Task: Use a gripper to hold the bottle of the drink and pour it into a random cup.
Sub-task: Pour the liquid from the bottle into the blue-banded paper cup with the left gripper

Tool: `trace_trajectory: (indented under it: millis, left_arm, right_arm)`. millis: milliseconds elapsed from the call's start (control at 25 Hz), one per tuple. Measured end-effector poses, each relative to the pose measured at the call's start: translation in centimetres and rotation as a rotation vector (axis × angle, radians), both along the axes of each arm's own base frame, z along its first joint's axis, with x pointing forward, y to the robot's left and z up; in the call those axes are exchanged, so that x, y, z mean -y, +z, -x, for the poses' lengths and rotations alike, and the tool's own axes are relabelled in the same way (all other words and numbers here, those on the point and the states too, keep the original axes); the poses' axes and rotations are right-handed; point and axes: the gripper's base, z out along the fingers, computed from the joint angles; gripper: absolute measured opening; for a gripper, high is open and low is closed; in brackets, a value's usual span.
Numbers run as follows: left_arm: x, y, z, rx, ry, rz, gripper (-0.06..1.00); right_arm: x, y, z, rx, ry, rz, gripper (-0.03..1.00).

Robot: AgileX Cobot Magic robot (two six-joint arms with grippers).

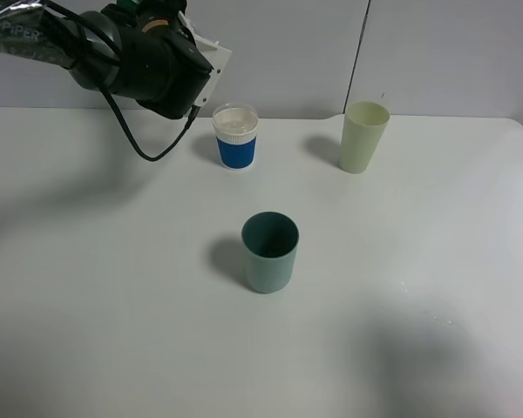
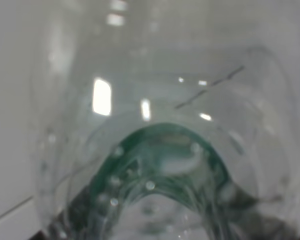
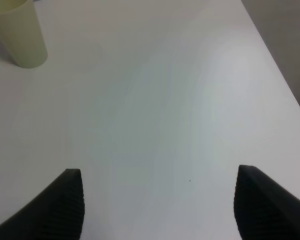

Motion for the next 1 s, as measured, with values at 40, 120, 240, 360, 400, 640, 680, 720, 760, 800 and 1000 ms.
trace_trajectory:
  millis: [40,120,240,360,400,640,680,720,760,800,1000]
  left_arm:
    - [0.07,0.08,-0.02,0.006,-0.007,-0.009,0.43]
    - [0.16,0.2,-0.06,0.014,-0.018,-0.021,0.43]
    - [0.21,0.25,-0.07,0.018,-0.023,-0.027,0.43]
    - [0.21,0.26,-0.07,0.019,-0.024,-0.028,0.43]
    - [0.23,0.27,-0.08,0.02,-0.025,-0.03,0.43]
    - [0.25,0.3,-0.08,0.022,-0.028,-0.033,0.43]
    - [0.25,0.3,-0.08,0.022,-0.028,-0.033,0.43]
    - [0.25,0.3,-0.08,0.022,-0.028,-0.033,0.43]
    - [0.26,0.3,-0.09,0.023,-0.029,-0.03,0.43]
    - [0.25,0.28,-0.09,0.024,-0.028,-0.023,0.43]
    - [0.31,-0.51,-0.14,-0.014,-0.039,0.112,0.43]
  right_arm:
    - [0.0,0.0,0.0,0.0,0.0,0.0,0.63]
    - [0.01,0.0,0.0,0.0,-0.001,0.001,0.63]
    - [0.01,0.0,0.0,0.0,-0.001,0.001,0.63]
    - [0.01,0.0,0.0,0.0,-0.001,0.001,0.63]
    - [0.01,0.0,0.0,0.0,-0.001,0.001,0.63]
    - [0.01,0.0,0.0,0.0,-0.001,0.001,0.63]
    - [0.01,0.0,0.0,0.0,-0.001,0.001,0.63]
    - [0.01,0.0,0.0,0.0,-0.001,0.001,0.63]
    - [0.01,0.0,0.0,0.0,-0.001,0.001,0.63]
    - [0.01,0.0,0.0,0.0,-0.001,0.001,0.63]
    - [0.01,0.0,0.0,0.0,-0.001,0.001,0.63]
